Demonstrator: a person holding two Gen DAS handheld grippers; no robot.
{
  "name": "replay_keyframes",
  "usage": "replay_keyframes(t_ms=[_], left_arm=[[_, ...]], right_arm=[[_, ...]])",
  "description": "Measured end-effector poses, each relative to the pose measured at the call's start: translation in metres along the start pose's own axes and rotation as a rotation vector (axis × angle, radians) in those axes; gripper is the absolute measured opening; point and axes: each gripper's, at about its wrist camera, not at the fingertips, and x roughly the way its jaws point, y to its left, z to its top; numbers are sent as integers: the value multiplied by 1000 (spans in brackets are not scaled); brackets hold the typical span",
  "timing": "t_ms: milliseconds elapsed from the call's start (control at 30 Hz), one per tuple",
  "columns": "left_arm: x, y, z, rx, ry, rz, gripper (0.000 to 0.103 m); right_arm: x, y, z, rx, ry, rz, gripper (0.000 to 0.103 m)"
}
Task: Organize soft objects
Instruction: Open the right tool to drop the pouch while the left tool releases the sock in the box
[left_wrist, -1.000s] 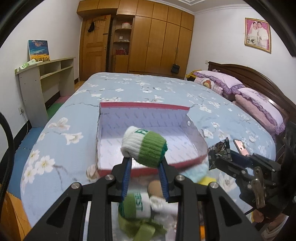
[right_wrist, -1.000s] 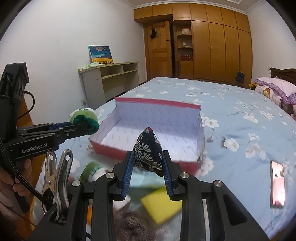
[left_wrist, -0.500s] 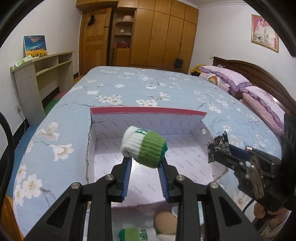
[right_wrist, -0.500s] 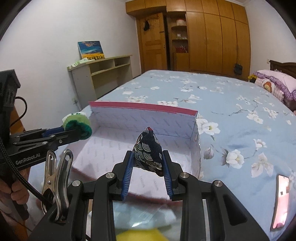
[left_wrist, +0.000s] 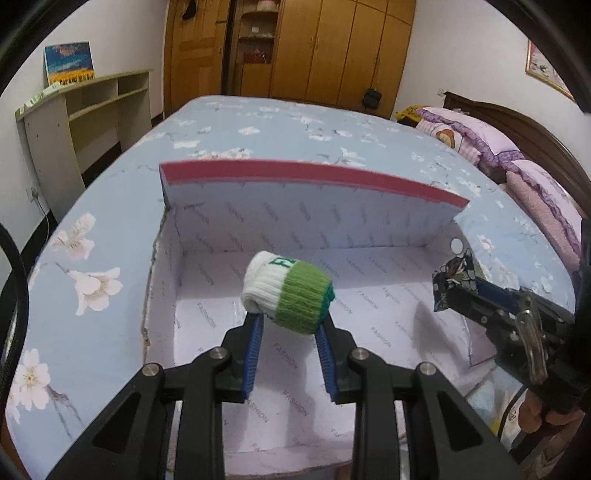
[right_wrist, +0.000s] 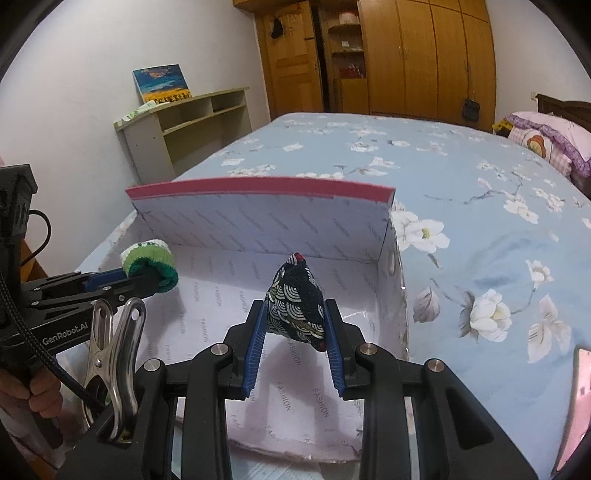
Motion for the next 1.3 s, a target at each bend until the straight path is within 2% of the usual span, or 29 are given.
replay_keyframes(t_ms=[500,667,800,900,1300], left_arm=[[18,-6,-3,17,37,23,31],[16,-12,-2,35,33,36,45],[9,-16,-2,52,21,51,53],[3,-18,-1,54,13,54,54],[-38,-24,-3,64,-33,47,56]], right_arm=[[18,-6,-7,11,46,-12,32],[16,-7,-5,23,43,-13,33],[10,-8,-4,30,27,-11,42],[2,-5,-3,20,9,-11,46],[-39,5,-7,21,-49,4,50]])
